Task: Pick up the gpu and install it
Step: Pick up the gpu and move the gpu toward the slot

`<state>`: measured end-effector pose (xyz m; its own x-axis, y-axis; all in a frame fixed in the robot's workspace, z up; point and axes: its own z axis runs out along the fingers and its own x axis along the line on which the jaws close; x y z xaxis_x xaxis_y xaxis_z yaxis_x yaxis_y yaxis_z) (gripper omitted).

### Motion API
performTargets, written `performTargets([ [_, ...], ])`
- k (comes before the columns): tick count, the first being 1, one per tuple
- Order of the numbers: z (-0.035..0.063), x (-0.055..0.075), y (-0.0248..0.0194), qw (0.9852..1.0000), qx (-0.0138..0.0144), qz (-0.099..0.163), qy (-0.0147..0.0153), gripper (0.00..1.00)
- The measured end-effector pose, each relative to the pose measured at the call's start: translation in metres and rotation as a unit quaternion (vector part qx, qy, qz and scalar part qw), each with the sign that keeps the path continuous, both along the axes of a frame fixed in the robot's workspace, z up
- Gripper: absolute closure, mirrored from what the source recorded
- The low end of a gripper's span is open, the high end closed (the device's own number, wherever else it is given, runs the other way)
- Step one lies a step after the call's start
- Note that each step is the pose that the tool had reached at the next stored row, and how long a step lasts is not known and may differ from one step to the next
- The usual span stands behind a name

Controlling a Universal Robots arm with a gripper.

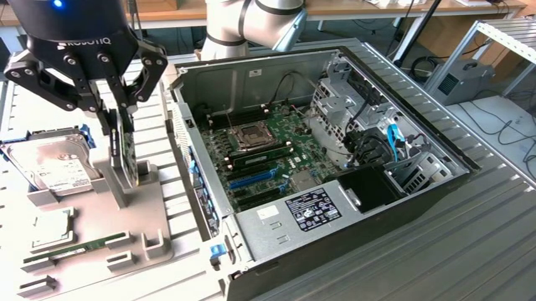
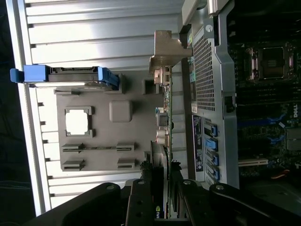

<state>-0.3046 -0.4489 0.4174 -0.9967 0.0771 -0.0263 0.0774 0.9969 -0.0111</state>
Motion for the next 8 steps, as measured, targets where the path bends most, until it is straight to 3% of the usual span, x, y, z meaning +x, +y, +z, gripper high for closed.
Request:
performTargets([
  [8,0.0026,0.0,0.0,1.0,0.0001,0.0,0.0,0.74],
])
